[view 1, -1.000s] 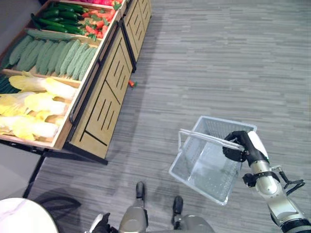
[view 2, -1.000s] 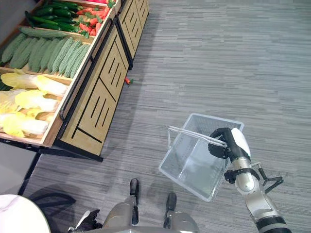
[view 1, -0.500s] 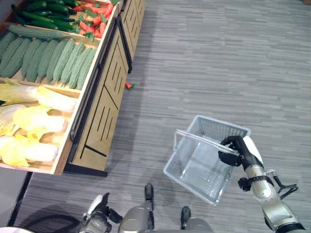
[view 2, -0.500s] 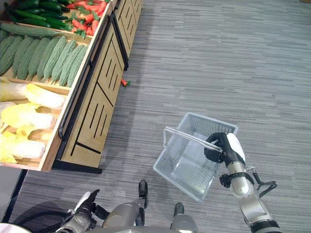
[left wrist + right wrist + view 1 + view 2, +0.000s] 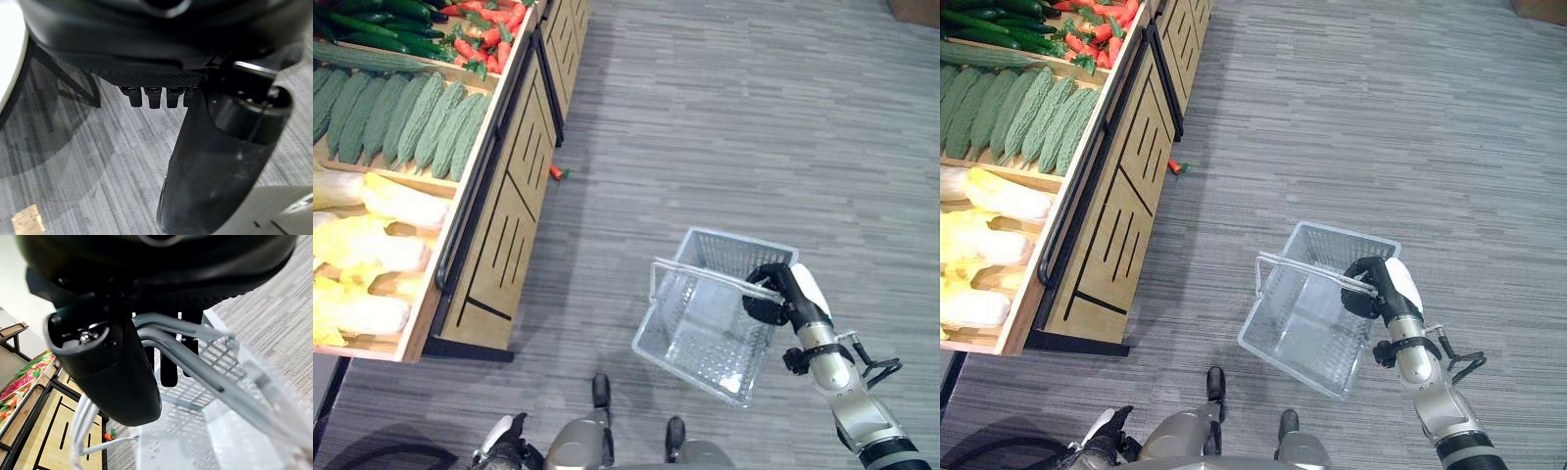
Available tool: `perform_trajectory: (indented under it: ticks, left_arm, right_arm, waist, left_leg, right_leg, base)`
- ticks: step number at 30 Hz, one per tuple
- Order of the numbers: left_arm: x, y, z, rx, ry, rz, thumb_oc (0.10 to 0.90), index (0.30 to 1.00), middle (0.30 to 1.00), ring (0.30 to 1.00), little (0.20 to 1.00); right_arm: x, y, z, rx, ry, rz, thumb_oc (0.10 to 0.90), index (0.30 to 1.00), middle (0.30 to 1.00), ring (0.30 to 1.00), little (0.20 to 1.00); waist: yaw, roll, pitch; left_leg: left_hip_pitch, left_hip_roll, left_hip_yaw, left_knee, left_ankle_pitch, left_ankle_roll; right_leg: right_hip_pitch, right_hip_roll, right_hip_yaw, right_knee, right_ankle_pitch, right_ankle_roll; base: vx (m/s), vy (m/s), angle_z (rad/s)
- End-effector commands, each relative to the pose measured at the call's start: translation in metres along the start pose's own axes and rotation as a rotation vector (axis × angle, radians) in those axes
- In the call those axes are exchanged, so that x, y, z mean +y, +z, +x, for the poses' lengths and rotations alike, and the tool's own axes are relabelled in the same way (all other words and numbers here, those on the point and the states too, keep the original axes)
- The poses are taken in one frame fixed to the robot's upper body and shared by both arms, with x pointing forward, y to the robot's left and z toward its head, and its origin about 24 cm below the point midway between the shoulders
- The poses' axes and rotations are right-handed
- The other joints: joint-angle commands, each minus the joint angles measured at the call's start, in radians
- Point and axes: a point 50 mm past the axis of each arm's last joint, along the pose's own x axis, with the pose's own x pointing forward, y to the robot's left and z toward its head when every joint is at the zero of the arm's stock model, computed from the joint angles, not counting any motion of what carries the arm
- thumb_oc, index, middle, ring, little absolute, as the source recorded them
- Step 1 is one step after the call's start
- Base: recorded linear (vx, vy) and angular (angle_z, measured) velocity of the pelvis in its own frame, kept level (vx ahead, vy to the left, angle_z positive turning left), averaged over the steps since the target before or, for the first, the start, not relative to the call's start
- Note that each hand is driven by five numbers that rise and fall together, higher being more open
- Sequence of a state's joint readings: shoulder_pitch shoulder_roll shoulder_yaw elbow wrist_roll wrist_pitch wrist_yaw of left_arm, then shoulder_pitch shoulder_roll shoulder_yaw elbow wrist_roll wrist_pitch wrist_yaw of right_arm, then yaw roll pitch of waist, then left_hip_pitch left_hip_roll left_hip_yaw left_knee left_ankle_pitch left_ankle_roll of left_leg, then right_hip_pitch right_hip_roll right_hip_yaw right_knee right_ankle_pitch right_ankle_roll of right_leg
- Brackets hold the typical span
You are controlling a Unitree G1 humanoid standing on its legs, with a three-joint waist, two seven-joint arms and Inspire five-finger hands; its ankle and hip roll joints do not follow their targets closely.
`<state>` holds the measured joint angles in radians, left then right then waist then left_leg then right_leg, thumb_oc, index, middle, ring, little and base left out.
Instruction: Get the vegetables into the basket
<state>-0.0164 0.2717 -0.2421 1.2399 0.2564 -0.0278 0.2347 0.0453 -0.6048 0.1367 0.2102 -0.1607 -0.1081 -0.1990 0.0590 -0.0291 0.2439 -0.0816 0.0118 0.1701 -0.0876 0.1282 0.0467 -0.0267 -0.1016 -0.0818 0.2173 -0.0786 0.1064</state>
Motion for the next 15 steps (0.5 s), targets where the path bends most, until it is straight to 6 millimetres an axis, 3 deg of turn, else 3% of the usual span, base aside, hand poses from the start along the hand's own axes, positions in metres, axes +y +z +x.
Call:
perform_trajectory:
  ticks: [1, 5, 8, 10, 15]
  left_arm:
    - [0.018, -0.01, 0.002, 0.035, 0.055, 0.038, 0.9, 1.0, 1.0, 1.0, 1.0]
    - [0.023, -0.01, 0.004, 0.044, 0.07, 0.032, 0.9, 1.0, 1.0, 1.0, 1.0]
    - [0.027, -0.01, 0.005, 0.049, 0.078, 0.034, 0.9, 1.0, 1.0, 1.0, 1.0]
    - [0.027, -0.012, 0.004, 0.06, 0.083, 0.019, 0.9, 1.0, 1.0, 1.0, 1.0]
    - [0.018, -0.008, 0.003, 0.054, 0.077, -0.012, 0.9, 1.0, 1.0, 1.0, 1.0]
  right_arm:
    - [-0.041, 0.075, 0.021, -0.375, -0.163, 0.012, 0.4, 0.3, 0.3, 0.3, 0.3]
    - [-0.041, 0.083, 0.023, -0.406, -0.16, 0.026, 0.4, 0.3, 0.3, 0.3, 0.3]
    - [-0.04, 0.088, 0.023, -0.425, -0.155, 0.045, 0.4, 0.3, 0.3, 0.3, 0.3]
    - [-0.035, 0.086, 0.021, -0.42, -0.134, 0.057, 0.4, 0.3, 0.3, 0.3, 0.3]
    - [-0.037, 0.081, 0.02, -0.402, -0.105, 0.061, 0.4, 0.3, 0.3, 0.3, 0.3]
  waist:
    - [0.003, 0.038, -0.015]
    - [-0.019, 0.041, -0.002]
    - [-0.045, 0.026, -0.002]
    - [-0.049, 0.02, -0.016]
    - [-0.034, 0.037, -0.058]
  left_leg:
    - [0.06, 0.004, -0.053, 0.085, -0.112, -0.022]
    - [0.117, 0.01, -0.084, 0.073, -0.143, -0.044]
    - [0.163, 0.02, -0.128, 0.081, -0.18, -0.069]
    - [0.203, 0.041, -0.166, 0.086, -0.195, -0.087]
    - [0.196, 0.121, -0.229, 0.105, -0.124, -0.13]
  right_leg:
    - [-0.149, -0.066, 0.043, 0.202, 0.185, 0.065]
    - [-0.204, -0.081, 0.015, 0.06, 0.176, 0.058]
    - [-0.245, -0.078, 0.069, -0.118, 0.219, 0.078]
    - [-0.233, -0.057, 0.094, -0.12, 0.227, 0.081]
    - [-0.188, -0.007, -0.004, -0.083, 0.153, 0.031]
  base:
    - [0.17, 0.07, 0.14]
    - [0.25, -0.109, 0.25]
    - [0.29, -0.201, 0.36]
    - [0.43, -0.393, 0.75]
    - [0.25, -0.352, 0.72]
